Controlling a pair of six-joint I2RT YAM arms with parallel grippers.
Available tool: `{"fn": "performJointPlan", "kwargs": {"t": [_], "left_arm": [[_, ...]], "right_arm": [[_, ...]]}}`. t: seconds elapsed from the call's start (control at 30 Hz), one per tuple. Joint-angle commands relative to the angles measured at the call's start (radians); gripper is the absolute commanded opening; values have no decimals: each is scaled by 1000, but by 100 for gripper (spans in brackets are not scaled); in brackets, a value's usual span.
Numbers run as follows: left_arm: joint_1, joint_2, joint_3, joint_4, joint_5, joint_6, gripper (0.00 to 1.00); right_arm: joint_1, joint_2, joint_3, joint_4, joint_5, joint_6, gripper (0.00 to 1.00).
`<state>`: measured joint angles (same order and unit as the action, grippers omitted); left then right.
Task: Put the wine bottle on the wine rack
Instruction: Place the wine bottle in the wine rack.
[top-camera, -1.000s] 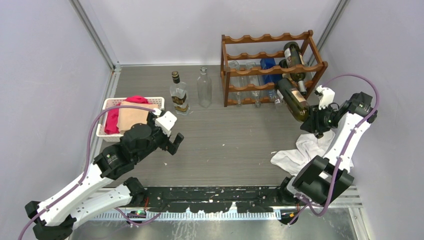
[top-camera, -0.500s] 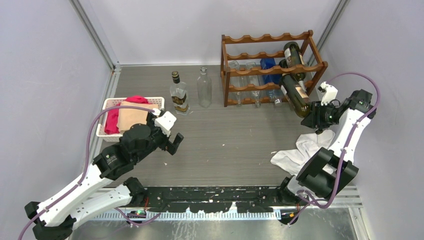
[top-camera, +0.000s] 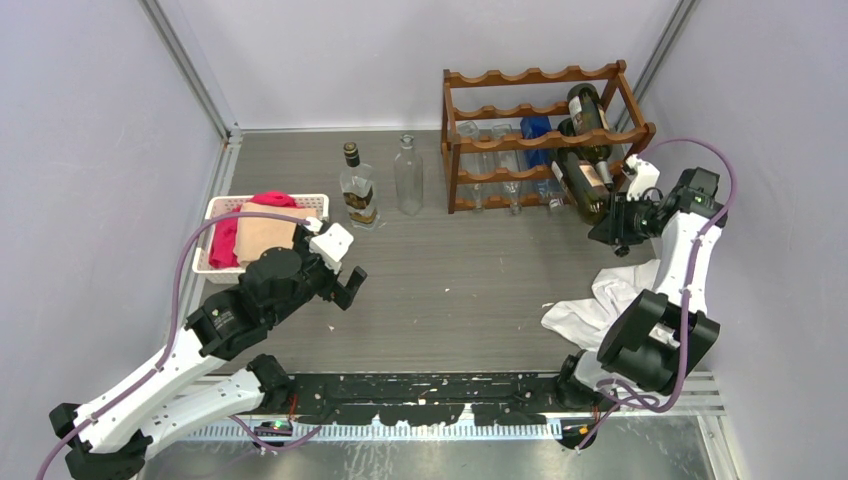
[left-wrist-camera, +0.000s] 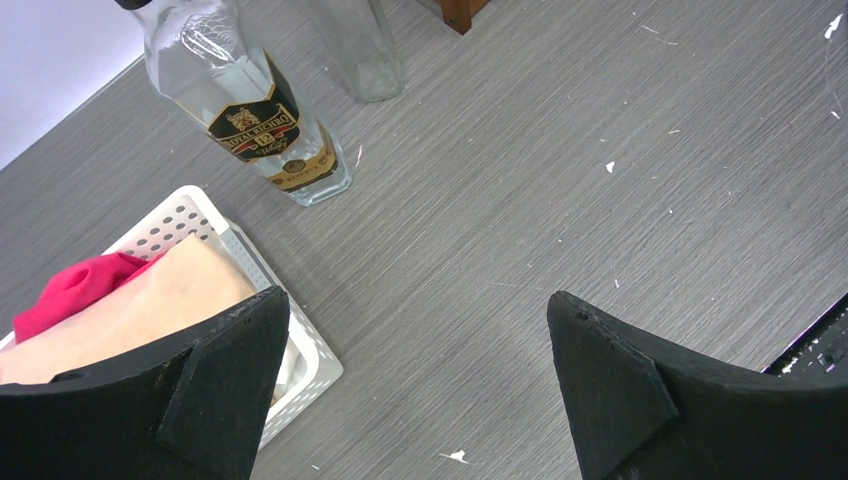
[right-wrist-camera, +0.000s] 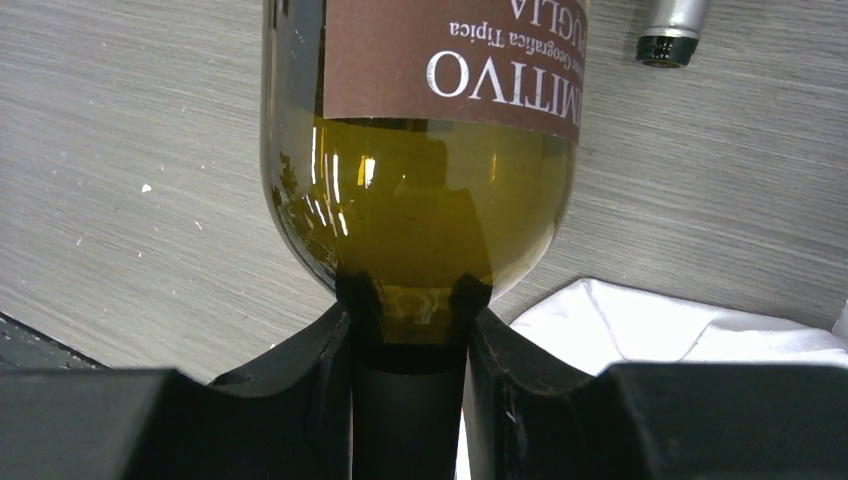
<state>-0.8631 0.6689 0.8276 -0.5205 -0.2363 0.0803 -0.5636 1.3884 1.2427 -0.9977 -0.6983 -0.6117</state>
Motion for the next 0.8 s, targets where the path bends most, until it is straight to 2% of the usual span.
{"fn": "performJointPlan", "kwargs": {"t": [0.0, 0.77], "left_arm": [[4, -14, -1, 53, -12, 11, 99], [6, -9, -8, 56, -21, 20, 99]], "right_arm": [[21, -15, 12, 181, -61, 72, 1], [243, 89, 21, 602, 170, 344, 1]]}}
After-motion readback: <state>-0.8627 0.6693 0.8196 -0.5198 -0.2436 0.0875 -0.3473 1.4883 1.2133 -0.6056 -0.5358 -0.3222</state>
